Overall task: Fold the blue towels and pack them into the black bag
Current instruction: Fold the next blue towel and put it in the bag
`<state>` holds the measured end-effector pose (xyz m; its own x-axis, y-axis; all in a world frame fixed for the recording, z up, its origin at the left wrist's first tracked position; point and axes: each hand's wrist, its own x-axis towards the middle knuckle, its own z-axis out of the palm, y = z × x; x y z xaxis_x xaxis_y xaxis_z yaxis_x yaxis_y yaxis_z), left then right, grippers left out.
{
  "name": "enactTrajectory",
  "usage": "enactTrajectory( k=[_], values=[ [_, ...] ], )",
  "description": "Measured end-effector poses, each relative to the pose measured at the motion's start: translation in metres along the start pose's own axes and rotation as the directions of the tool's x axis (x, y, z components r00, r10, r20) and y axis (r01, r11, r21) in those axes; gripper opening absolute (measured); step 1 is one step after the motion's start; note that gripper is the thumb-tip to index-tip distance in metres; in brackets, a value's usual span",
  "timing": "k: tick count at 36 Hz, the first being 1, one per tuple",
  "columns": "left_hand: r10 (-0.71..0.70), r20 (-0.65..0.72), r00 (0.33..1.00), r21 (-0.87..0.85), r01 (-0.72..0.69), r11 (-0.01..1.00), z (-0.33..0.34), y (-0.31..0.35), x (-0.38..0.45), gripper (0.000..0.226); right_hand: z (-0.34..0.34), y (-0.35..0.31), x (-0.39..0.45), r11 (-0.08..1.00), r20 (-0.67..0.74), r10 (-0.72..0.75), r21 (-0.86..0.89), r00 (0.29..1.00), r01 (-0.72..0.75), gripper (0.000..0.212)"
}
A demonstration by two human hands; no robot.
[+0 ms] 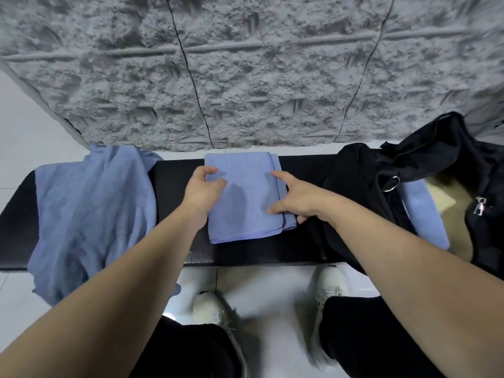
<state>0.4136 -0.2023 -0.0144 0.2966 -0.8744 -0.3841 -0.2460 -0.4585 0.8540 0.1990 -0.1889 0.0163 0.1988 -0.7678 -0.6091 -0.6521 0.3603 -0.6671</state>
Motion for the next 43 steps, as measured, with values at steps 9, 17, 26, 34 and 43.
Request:
enactTrajectory(
  k=[9, 17, 26, 34, 43],
  values=[
    [-0.028, 0.233, 0.972, 0.382, -0.065, 0.922, -0.011, -0.008, -0.056, 0.068, 0.010, 0.009, -0.035, 0.995, 0.077, 0.002, 0.104, 0.997, -0.010, 0.076],
    [0.016, 0.235, 0.972, 0.491, -0.133, 0.861, -0.027, -0.025, -0.075, 0.050, 0.022, 0.023, -0.059, 0.999, 0.108, 0.026, -0.050, 0.994, -0.021, 0.052],
    [0.281, 0.351, 0.893, 0.733, -0.449, 0.511, -0.030, -0.025, -0.095, 0.019, 0.024, 0.030, -0.074, 0.789, -0.106, -0.309, -0.584, 0.945, 0.193, 0.029],
    [0.277, 0.561, 0.780, 0.709, -0.625, 0.325, -0.015, -0.032, -0.104, 0.029, 0.059, 0.028, -0.068, 0.610, 0.035, -0.516, -0.687, 0.856, 0.395, 0.039],
    [0.223, 0.648, 0.728, 0.684, -0.685, 0.249, -0.016, -0.037, -0.114, 0.055, 0.066, 0.041, -0.062, 0.600, 0.005, -0.480, -0.727, 0.877, 0.332, 0.038]
  ],
)
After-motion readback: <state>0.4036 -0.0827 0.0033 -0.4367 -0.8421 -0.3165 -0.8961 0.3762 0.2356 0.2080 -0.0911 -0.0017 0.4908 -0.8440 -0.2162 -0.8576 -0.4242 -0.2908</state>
